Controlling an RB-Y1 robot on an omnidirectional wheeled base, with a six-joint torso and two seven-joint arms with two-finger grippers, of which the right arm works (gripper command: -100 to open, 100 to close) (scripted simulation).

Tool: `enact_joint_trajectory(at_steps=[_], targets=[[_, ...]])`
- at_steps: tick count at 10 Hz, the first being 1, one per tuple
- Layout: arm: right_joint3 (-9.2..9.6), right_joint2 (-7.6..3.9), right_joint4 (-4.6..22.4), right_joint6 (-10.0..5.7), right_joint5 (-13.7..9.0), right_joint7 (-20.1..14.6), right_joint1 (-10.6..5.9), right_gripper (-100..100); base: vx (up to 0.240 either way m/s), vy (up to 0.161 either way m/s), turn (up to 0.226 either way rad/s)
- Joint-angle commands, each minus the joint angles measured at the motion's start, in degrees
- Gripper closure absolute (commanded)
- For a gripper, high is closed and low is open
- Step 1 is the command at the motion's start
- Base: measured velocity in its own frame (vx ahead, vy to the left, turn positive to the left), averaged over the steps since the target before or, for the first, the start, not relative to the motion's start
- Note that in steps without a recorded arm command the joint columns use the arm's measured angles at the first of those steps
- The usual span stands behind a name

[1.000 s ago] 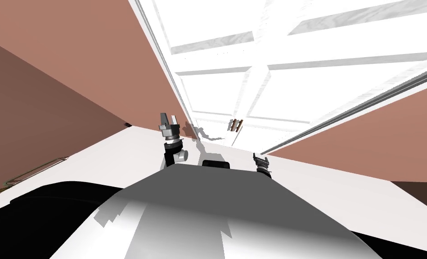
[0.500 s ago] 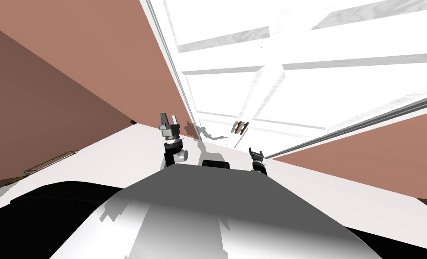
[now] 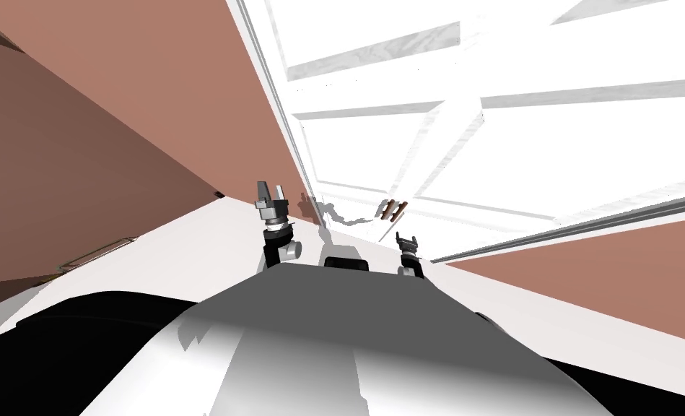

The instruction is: Pull the door open

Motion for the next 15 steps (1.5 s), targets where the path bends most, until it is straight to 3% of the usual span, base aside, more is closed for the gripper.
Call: enact_joint_trajectory(at_steps=[1, 2, 5, 8, 10, 13, 15], targets=[[0.16, 0.09, -0.8, 0.02, 0.1, -0.1, -0.83, -100, 0.166, 0.011, 0.104], [0.17, 0.13, 0.0, -0.19, 0.1, -0.2, -0.84, -100, 0.072, 0.002, 0.017], [-0.95, -1.07, 1.5, -0.05, -0.5, -0.1, 1.25, -100, -0.153, -0.024, -0.119], [-2.79, -2.93, 3.5, 0.26, -1.5, 0.2, 3.98, -100, -0.199, -0.049, -0.156], [-3.15, -3.29, 3.9, 0.33, -1.7, 0.2, 4.46, -100, -0.124, -0.039, -0.076], [-5.19, -5.21, 6.0, 0.77, -2.8, 0.5, 6.89, -100, -0.091, -0.040, -0.144], [-5.19, -5.21, 6.0, 0.77, -2.8, 0.5, 6.89, -100, -0.060, -0.034, -0.003]])
